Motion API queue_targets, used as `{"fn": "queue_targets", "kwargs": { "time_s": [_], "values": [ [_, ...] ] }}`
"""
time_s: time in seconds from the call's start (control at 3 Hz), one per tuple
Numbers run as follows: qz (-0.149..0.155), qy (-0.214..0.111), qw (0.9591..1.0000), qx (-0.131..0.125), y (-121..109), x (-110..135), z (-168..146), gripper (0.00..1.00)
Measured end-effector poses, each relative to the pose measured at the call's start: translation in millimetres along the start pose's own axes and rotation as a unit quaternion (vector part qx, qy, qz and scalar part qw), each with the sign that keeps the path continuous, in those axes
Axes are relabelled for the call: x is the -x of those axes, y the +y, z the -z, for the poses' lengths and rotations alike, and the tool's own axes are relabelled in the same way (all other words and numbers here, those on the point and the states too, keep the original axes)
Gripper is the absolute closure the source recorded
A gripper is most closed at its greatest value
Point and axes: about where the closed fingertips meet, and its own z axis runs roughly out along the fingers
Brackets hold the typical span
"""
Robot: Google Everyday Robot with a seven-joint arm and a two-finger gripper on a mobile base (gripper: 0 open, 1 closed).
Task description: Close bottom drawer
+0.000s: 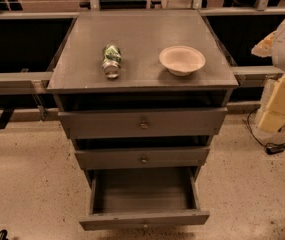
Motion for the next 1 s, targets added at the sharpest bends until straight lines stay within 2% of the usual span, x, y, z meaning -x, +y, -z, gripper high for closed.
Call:
{"fn": "queue_targets", "kwargs": {
  "time_s": [0.33,0.67,1.0],
  "values": [
    [0.000,0.000,1.0000,0.000,0.0,0.0,0.0,0.00],
    [-0.019,-0.039,0.9990,0.012,5.1,-5.8,-27.6,0.00],
    [-0.060,-0.119,0.9902,0.040,37.3,-10.5,-81.8,0.00]
  ]
}}
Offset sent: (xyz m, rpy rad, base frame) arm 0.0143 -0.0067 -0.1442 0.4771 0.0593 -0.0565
